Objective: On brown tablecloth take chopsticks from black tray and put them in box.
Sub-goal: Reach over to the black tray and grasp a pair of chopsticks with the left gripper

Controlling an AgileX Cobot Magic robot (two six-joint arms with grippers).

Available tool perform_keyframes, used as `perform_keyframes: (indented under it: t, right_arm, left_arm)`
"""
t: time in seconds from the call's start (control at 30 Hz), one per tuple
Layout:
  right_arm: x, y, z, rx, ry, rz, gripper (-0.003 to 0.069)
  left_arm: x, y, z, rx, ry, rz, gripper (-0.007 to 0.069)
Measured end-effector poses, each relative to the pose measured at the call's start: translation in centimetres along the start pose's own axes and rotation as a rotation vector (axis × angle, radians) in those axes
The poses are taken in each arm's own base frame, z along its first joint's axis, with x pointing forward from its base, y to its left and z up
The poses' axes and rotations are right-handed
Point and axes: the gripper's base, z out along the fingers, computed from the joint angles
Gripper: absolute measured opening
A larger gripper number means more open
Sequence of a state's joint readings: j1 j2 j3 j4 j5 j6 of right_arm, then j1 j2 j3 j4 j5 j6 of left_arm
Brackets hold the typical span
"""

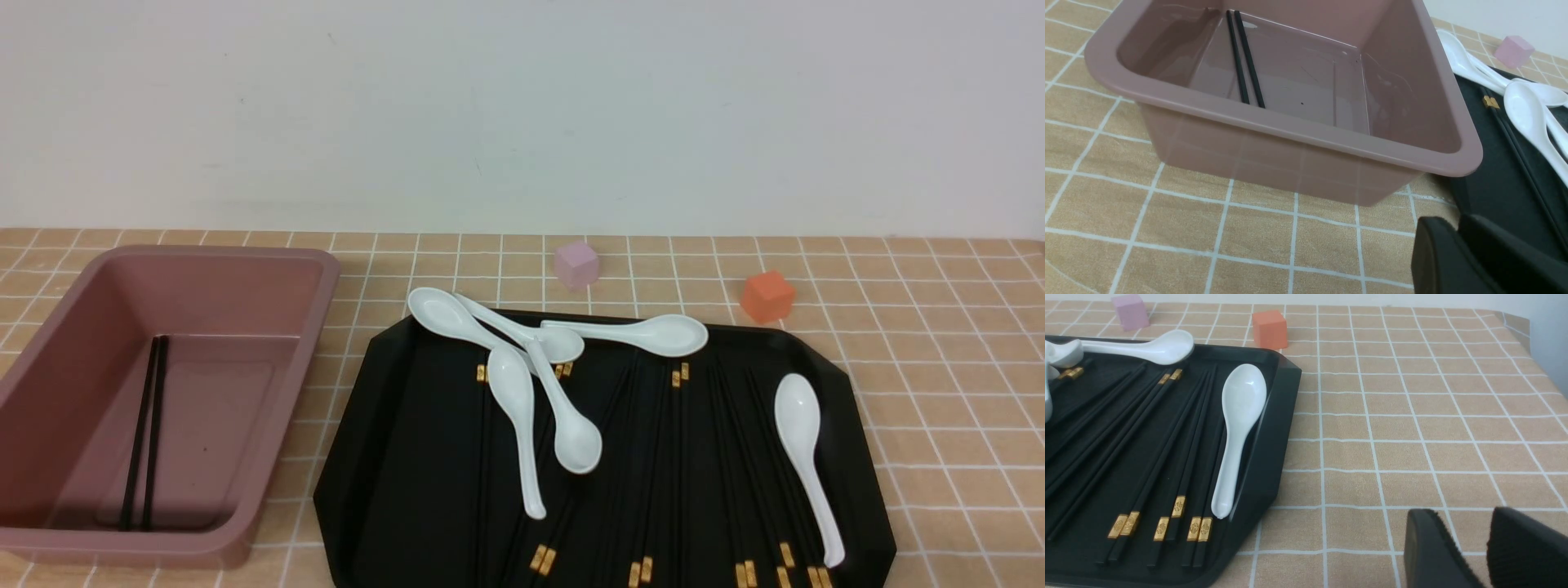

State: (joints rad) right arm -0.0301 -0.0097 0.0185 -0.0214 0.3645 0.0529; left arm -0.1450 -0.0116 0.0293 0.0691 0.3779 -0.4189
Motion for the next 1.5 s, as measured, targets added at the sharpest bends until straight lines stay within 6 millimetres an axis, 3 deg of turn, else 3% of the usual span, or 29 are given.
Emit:
perform_keyframes:
  t: [0.53,0.63,0.83,1.0,1.2,1.33,1.43,1.5]
  right_arm:
    - [0.0,0.0,0.0,0.000,0.000,0.001,0.0240]
    - [0.0,0.0,0.0,0.000,0.000,0.001,0.0240]
    - [0.0,0.0,0.0,0.000,0.000,0.001,0.0240]
    - [0.0,0.0,0.0,0.000,0.000,0.001,0.0240]
    - [0.0,0.0,0.0,0.000,0.000,0.001,0.0240]
    - [0.0,0.0,0.0,0.000,0.000,0.001,0.0240]
    - [0.0,0.0,0.0,0.000,0.000,0.001,0.0240]
    - [0.0,0.0,0.0,0.000,0.000,0.001,0.0240]
  left_arm:
    - [-0.1,-0.1,0.0,0.012,-0.016,-0.021,0.0096]
    - [-0.5,-0.7,0.0,0.084,-0.041,-0.262,0.0101]
    - [-0.8,-2.1,-0.3,0.261,0.054,-1.156,0.0103]
    - [-1.5,-2.2,-0.4,0.323,0.037,-1.386,0.0110]
    - [-3.3,-1.6,-0.8,0.381,-0.158,-1.399,0.0106]
    - [-8.1,-3.3,-3.1,0.455,-0.281,-1.170,0.0001]
    - [-11.4,-5.4,-2.9,0.388,-0.170,-0.922,-0.0013]
    - [-11.8,-6.3,-1.8,0.329,-0.036,-0.836,-0.0013]
